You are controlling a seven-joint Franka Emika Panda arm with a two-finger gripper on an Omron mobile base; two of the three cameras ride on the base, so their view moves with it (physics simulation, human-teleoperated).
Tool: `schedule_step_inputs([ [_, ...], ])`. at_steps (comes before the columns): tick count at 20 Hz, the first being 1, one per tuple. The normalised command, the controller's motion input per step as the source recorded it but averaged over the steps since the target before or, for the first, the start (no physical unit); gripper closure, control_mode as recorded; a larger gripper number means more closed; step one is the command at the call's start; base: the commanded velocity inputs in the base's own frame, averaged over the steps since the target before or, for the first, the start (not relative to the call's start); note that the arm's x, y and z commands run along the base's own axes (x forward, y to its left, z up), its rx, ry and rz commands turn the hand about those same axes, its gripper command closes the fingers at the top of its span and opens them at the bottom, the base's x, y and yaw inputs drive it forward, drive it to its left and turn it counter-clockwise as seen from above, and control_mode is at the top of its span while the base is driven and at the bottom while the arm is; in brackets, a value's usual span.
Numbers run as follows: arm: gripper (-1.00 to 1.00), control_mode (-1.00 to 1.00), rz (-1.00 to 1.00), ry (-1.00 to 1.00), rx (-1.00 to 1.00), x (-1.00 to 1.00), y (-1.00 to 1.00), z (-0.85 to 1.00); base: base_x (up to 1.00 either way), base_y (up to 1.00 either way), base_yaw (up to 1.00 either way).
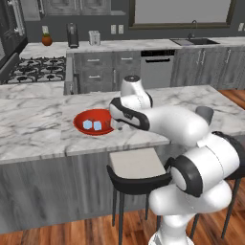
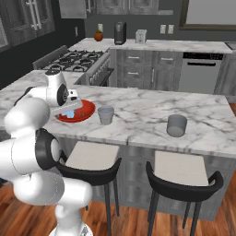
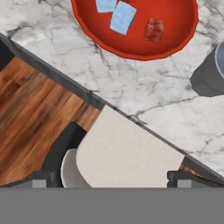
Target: There are four ice cubes in the ice bowl. Place two ice cubes in each glass of water.
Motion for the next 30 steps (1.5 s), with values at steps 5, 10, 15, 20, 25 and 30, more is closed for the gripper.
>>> schedule_step_inputs([
  [5, -1.0, -1.0, 0.02, 0.0, -0.01, 0.38, 0.0, -0.1, 0.0, 0.0, 0.0],
  [10, -1.0, -1.0, 0.0, 0.0, -0.01, 0.38, 0.0, -0.04, 0.0, 0.0, 0.0],
  [15, -1.0, -1.0, 0.0, 0.0, -0.03, 0.27, 0.0, -0.06, 0.0, 0.0, 0.0],
  [20, -1.0, -1.0, 0.0, 0.05, -0.04, 0.17, 0.08, -0.11, 0.0, 0.0, 0.0],
  [25, -1.0, -1.0, -0.01, 0.09, -0.07, 0.22, 0.19, -0.29, 0.0, 0.0, 0.0],
  [30, -1.0, -1.0, 0.0, 0.04, -0.03, 0.36, 0.14, -0.29, 0.0, 0.0, 0.0],
])
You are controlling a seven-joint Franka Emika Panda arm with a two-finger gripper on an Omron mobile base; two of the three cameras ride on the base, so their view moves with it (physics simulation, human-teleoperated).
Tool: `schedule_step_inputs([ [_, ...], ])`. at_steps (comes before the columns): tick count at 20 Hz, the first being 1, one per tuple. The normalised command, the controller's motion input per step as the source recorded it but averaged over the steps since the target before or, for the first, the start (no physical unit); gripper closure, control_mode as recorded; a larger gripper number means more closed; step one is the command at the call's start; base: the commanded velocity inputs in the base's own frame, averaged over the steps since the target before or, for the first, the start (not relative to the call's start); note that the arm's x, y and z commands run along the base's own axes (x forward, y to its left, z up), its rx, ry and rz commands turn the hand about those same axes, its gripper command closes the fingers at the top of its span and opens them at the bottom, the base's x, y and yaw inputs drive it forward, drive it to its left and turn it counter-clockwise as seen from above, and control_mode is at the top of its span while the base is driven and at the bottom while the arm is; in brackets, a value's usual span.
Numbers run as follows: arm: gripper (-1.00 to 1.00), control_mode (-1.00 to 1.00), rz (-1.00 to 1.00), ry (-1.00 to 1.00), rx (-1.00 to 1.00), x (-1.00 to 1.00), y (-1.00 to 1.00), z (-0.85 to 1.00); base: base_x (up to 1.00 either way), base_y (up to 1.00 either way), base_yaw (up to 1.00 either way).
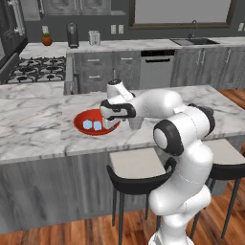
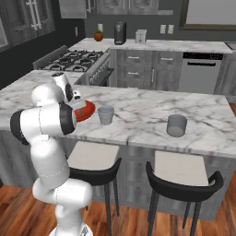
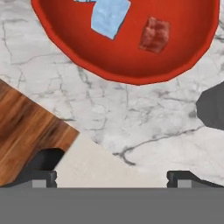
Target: There are four ice cubes in the ice bowl. Place two ice cubes in each glass of water.
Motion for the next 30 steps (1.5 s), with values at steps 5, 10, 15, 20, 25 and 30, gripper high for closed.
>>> schedule_step_inputs([
  [5, -1.0, -1.0, 0.0, 0.0, 0.0, 0.49, 0.06, -0.15, 0.0, 0.0, 0.0],
  [10, -1.0, -1.0, 0.0, 0.0, 0.0, 0.49, 0.01, -0.14, 0.0, 0.0, 0.0],
  [15, -1.0, -1.0, 0.0, 0.03, 0.0, 0.45, 0.05, -0.2, 0.0, 0.0, 0.0],
  [20, -1.0, -1.0, 0.0, 0.04, 0.0, 0.43, 0.06, -0.21, 0.0, 0.0, 0.0],
  [25, -1.0, -1.0, -0.02, 0.04, 0.0, 0.41, 0.03, -0.09, 0.0, 0.0, 0.0],
  [30, -1.0, -1.0, -0.05, 0.06, 0.0, 0.34, 0.04, -0.04, 0.0, 0.0, 0.0],
])
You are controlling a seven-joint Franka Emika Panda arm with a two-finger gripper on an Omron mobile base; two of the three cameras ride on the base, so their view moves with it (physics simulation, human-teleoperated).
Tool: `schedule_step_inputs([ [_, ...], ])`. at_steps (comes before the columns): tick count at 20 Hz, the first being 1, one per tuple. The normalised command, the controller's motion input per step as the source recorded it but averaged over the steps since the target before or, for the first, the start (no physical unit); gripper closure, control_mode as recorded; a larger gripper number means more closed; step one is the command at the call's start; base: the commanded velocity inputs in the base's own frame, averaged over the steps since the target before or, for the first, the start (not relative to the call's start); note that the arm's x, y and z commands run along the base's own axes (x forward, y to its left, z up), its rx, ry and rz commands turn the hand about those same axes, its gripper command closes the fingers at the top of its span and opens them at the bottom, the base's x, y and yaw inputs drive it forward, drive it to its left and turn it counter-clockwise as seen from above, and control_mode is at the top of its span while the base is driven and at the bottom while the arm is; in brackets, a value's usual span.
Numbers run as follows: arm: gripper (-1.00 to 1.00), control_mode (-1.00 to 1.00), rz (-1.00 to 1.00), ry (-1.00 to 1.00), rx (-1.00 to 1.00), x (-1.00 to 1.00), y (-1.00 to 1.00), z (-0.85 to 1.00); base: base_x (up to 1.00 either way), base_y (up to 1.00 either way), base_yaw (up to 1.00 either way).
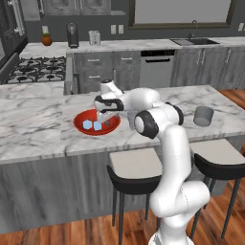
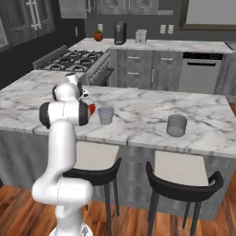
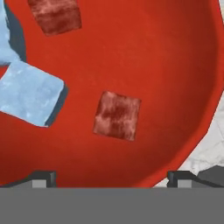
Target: There are four ice cubes in the ice bowl. Place two ice cubes in each glass of water.
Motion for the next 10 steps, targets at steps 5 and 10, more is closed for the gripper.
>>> schedule_step_inputs([
  [5, -1.0, -1.0, -0.06, 0.09, -0.01, 0.19, 0.14, -0.14, 0.0, 0.0, 0.0],
  [10, -1.0, -1.0, -0.05, 0.06, -0.03, 0.17, 0.16, -0.24, 0.0, 0.0, 0.0],
])
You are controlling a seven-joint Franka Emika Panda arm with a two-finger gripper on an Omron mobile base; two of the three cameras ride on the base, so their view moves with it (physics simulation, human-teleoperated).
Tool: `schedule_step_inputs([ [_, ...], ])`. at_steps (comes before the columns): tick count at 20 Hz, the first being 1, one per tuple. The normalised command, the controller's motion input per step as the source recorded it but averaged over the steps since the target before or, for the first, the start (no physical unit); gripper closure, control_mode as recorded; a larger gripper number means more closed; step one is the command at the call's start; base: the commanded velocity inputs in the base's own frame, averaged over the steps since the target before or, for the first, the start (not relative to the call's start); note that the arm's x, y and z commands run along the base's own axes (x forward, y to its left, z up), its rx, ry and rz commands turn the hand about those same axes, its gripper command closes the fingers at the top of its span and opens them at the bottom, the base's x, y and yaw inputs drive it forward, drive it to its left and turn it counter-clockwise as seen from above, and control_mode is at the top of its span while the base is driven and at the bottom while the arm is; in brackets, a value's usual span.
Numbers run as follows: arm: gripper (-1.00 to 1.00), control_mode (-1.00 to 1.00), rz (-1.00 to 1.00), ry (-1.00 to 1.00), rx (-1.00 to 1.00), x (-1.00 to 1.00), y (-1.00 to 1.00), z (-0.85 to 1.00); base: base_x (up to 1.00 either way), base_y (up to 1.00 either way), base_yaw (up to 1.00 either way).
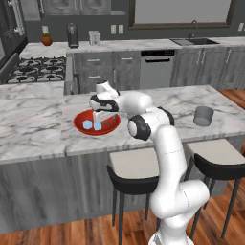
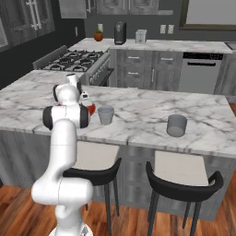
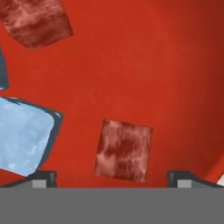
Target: There are four ice cubes in the ice bowl. Place two ice cubes in each glass of water.
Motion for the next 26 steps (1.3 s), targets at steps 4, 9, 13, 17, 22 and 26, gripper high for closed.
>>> schedule_step_inputs([
  [4, -1.0, -1.0, -0.04, 0.0, -0.04, 0.23, 0.11, -0.32, 0.0, 0.0, 0.0],
  [9, -1.0, -1.0, -0.03, 0.0, -0.02, 0.35, 0.05, -0.33, 0.0, 0.0, 0.0],
  [13, -1.0, -1.0, -0.03, 0.0, -0.01, 0.38, 0.01, -0.29, 0.0, 0.0, 0.0],
  [17, -1.0, -1.0, -0.03, 0.0, -0.01, 0.32, 0.03, -0.27, 0.0, 0.0, 0.0],
  [22, -1.0, -1.0, -0.03, 0.0, -0.06, 0.11, 0.17, -0.33, 0.0, 0.0, 0.0],
  [26, -1.0, -1.0, -0.02, 0.0, -0.12, 0.07, 0.24, -0.5, 0.0, 0.0, 0.0],
])
